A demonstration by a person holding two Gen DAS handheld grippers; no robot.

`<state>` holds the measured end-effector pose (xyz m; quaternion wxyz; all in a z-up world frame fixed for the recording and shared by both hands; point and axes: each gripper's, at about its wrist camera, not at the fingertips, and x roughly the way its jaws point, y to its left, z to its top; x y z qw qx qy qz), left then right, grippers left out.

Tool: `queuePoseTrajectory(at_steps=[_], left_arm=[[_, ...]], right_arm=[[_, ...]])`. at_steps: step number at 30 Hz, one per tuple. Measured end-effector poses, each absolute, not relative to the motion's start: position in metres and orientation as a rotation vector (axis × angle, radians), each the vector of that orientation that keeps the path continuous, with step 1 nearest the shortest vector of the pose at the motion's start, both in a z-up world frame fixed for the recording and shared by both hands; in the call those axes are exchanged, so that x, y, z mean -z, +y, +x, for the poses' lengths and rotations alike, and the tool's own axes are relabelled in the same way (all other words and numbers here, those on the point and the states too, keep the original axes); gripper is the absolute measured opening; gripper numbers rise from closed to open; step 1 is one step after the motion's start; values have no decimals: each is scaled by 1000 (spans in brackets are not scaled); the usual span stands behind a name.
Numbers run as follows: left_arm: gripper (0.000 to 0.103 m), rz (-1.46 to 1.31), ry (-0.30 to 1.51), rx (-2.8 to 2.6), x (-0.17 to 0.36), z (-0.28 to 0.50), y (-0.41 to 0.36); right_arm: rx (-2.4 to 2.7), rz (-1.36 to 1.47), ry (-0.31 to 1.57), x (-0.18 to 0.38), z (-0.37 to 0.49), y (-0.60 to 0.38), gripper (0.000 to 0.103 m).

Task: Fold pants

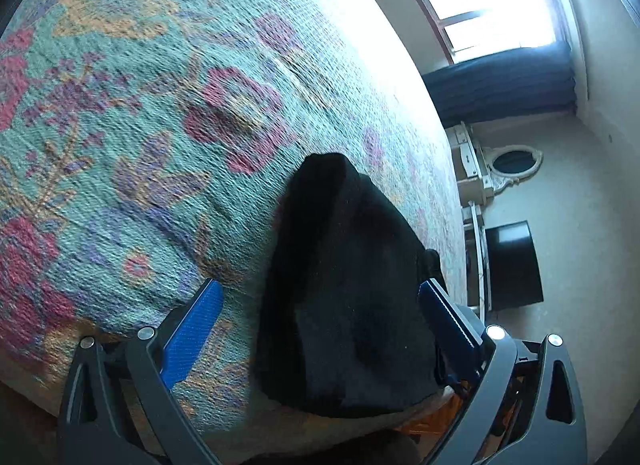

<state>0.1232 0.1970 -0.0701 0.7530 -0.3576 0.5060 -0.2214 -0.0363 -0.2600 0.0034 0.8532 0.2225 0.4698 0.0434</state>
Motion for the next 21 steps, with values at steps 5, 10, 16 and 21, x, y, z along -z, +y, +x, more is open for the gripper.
queuePoseTrajectory(at_steps=[5, 10, 16, 21], left_arm=[[96, -885, 1111, 551, 76, 127, 177], [17, -1021, 1186, 487, 101, 135, 188], [14, -1021, 1178, 498, 99, 135, 187], [14, -1020, 1117, 552, 68, 133, 177]], right_arm=[[-95, 462, 987, -3, -36, -258, 86], [-101, 470, 988, -2, -36, -257, 86], [-102, 469, 987, -1, -36, -258, 87], [-112, 477, 978, -3, -37, -258, 87]])
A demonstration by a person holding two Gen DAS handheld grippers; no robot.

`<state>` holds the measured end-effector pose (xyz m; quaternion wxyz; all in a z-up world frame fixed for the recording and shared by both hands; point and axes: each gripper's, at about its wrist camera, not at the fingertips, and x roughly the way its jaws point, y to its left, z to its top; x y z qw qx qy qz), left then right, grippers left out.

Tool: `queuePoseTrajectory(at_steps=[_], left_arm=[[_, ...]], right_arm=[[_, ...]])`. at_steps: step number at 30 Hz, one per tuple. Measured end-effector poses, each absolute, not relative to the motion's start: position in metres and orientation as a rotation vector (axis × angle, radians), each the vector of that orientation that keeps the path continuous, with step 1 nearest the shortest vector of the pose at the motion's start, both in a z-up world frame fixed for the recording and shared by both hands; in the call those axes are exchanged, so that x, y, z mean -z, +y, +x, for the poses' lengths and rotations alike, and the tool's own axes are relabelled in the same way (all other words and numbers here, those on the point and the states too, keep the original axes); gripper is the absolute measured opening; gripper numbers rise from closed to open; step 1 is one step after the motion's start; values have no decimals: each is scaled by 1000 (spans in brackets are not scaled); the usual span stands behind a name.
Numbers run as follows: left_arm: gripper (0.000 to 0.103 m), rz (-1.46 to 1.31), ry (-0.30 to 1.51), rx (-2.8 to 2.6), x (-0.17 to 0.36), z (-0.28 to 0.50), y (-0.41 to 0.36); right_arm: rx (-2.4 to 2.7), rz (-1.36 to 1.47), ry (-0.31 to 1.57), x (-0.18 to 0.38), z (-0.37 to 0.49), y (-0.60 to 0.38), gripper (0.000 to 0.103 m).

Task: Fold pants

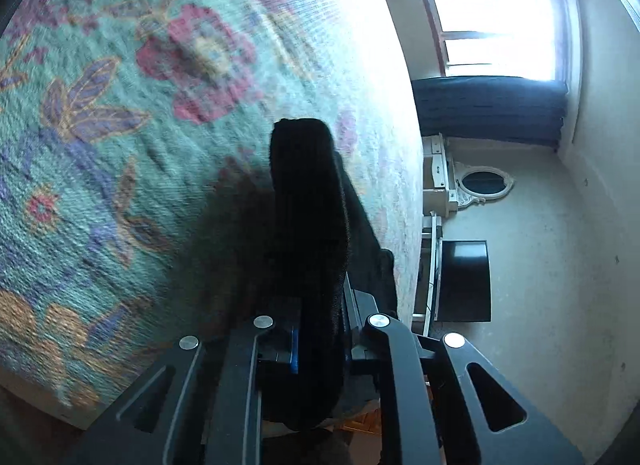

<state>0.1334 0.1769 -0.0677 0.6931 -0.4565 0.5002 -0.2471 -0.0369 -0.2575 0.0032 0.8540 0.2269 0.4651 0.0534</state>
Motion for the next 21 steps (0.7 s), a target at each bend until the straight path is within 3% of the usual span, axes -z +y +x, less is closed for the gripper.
queuePoseTrajectory(at_steps=[7, 11, 16, 21], left_arm=[[14, -776, 1003, 703, -25, 120, 93], [14, -595, 984, 767, -50, 105, 19], [15, -427, 1040, 817, -43, 91, -71], [15, -373, 1147, 828, 2, 97, -139]], right_arm=[[-142, 487, 943, -13, -40, -254, 87], [-127, 523, 891, -23, -44, -262, 87], [-36, 600, 817, -32, -50, -292, 87], [37, 725, 776, -27, -55, -326, 87]])
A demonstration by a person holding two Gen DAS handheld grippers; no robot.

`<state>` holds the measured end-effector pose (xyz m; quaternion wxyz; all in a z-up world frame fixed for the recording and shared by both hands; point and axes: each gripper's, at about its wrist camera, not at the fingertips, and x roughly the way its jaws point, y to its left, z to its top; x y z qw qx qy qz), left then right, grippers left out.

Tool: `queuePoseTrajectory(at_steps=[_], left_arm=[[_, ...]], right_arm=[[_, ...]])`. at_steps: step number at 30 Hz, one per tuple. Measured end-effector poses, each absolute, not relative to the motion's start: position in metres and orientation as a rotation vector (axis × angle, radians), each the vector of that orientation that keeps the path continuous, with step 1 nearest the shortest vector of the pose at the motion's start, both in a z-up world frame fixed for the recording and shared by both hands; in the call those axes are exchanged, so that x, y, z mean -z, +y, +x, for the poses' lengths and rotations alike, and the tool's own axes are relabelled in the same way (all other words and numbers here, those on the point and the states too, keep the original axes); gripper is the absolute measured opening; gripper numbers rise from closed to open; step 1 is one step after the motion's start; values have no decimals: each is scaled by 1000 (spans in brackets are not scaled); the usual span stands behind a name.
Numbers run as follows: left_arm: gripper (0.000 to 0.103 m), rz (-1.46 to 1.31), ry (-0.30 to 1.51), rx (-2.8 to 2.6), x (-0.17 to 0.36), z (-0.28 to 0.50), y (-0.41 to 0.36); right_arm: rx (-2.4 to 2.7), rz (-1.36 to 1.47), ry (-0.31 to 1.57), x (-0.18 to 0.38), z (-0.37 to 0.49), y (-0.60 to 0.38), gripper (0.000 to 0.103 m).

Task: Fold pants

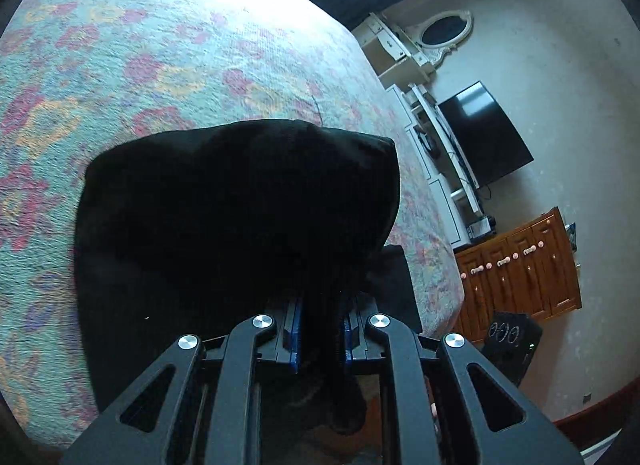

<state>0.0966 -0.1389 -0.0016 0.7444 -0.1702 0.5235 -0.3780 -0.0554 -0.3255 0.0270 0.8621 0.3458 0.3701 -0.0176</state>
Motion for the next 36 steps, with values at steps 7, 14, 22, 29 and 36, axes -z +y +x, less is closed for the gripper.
queuePoseTrajectory(at_steps=[7, 14, 22, 29, 36], left_arm=[[20, -300, 1258, 754, 63, 85, -185], [38, -417, 1247, 823, 43, 67, -169], [58, -510, 1116, 749, 17, 44, -86], [66, -625, 1120, 551, 52, 57, 6], [74, -723, 1191, 506, 84, 60, 24]], right_arm=[[41, 816, 785, -14, -51, -342, 87], [-12, 909, 806, 1, -49, -349, 87], [-134, 969, 833, 4, -39, -352, 87], [-211, 892, 907, 5, -9, -334, 87], [-265, 871, 957, 11, 12, -310, 87]])
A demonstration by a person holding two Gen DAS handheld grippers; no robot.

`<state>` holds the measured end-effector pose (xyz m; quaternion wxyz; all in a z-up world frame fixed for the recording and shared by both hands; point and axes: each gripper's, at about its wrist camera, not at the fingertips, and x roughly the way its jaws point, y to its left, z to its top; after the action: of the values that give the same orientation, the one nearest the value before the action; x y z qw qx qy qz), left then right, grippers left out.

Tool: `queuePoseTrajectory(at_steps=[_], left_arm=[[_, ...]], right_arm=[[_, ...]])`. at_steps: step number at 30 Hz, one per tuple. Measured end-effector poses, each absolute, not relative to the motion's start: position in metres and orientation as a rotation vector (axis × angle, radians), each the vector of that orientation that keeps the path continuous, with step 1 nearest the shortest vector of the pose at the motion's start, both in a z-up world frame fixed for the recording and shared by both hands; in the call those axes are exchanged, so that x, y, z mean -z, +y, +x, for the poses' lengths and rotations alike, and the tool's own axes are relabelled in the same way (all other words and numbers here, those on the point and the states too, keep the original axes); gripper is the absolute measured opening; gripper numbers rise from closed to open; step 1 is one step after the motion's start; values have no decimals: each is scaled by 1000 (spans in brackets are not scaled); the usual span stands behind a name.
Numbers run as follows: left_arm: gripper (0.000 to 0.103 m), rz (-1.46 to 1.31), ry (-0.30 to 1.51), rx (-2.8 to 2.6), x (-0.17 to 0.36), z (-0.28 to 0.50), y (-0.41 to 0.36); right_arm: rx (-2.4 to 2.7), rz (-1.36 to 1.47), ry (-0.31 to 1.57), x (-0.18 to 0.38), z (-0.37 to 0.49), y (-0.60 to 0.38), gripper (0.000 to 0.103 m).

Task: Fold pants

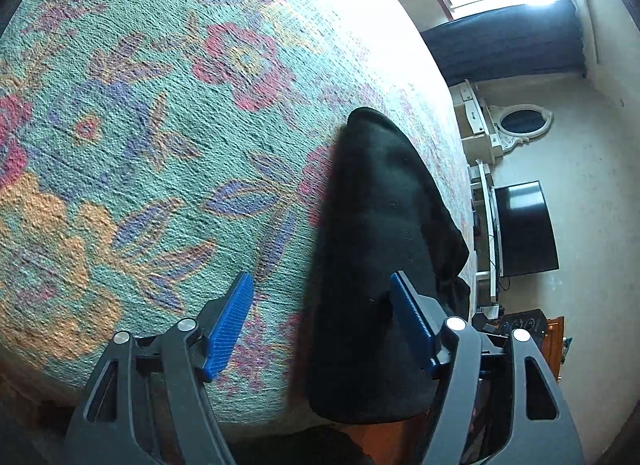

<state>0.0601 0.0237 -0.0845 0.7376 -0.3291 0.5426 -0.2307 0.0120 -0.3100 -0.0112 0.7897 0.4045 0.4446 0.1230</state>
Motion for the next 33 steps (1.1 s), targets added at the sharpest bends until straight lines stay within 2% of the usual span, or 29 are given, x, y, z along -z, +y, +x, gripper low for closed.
queuePoseTrajectory(at_steps=[9, 10, 12, 13, 15, 17, 19, 25, 33], left_arm=[[84, -672, 1171, 512, 83, 57, 3], [85, -668, 1172, 511, 82, 57, 1], [85, -663, 1170, 509, 81, 57, -2], [85, -660, 1168, 508, 80, 58, -6], [86, -657, 1165, 507, 81, 58, -5], [86, -652, 1162, 507, 82, 57, -5], [87, -647, 1160, 506, 82, 56, -6], [87, -639, 1158, 501, 80, 55, -17], [87, -607, 1167, 499, 74, 56, -29]], right_arm=[[-285, 840, 957, 14, 14, -305, 85], [-285, 833, 958, 12, 17, -301, 81], [-290, 821, 974, 13, 20, -295, 60], [-298, 819, 984, 15, 22, -292, 54], [-298, 804, 986, 16, 24, -287, 51], [-293, 800, 990, 16, 26, -287, 33], [-305, 827, 981, 18, 24, -289, 21], [-293, 789, 940, -1, 20, -287, 15], [-250, 676, 795, -60, 1, -309, 10]])
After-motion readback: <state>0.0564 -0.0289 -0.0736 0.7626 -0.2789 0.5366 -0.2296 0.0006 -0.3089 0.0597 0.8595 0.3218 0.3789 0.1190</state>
